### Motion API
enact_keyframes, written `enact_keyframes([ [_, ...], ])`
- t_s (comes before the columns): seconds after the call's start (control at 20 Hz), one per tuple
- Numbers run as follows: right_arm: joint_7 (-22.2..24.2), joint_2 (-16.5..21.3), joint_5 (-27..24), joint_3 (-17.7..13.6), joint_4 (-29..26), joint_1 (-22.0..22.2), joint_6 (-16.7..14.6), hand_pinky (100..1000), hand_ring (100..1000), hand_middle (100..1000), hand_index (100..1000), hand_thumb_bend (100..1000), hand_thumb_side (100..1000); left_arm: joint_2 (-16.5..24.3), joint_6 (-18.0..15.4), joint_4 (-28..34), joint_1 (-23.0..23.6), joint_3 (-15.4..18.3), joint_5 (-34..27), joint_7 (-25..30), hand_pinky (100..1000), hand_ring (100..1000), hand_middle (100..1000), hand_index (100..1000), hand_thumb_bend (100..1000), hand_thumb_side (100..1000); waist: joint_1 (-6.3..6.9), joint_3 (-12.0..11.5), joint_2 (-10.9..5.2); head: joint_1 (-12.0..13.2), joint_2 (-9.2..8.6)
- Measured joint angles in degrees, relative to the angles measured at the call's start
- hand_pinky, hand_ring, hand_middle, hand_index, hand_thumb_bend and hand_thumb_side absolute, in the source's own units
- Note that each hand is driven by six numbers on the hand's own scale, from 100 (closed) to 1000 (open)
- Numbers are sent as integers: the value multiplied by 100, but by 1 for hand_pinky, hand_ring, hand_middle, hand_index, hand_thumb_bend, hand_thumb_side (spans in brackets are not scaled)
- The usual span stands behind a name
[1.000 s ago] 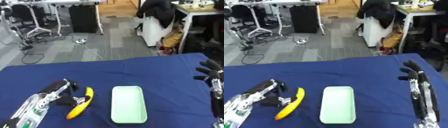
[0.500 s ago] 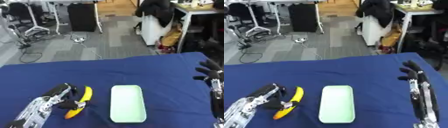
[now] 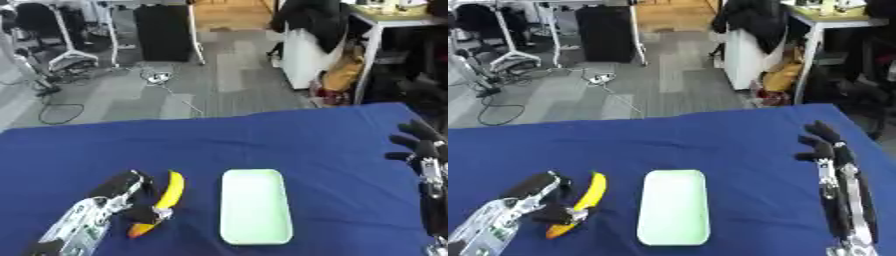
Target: Pick up objects on the table and place them in the box.
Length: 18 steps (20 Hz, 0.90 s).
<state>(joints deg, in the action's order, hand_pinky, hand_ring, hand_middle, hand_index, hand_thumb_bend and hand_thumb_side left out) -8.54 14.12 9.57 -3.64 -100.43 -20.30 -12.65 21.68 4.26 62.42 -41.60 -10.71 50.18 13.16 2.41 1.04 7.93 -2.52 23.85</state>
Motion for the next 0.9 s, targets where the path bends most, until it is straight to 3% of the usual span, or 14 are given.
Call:
enact_keyframes([
  [0.9,32,-1,0,3,0,-5,-14,641,779,814,918,100,874,-271,64,-349,-194,8,407,-321,551,400,451,624,407,628,0,31,43,0,-3],
])
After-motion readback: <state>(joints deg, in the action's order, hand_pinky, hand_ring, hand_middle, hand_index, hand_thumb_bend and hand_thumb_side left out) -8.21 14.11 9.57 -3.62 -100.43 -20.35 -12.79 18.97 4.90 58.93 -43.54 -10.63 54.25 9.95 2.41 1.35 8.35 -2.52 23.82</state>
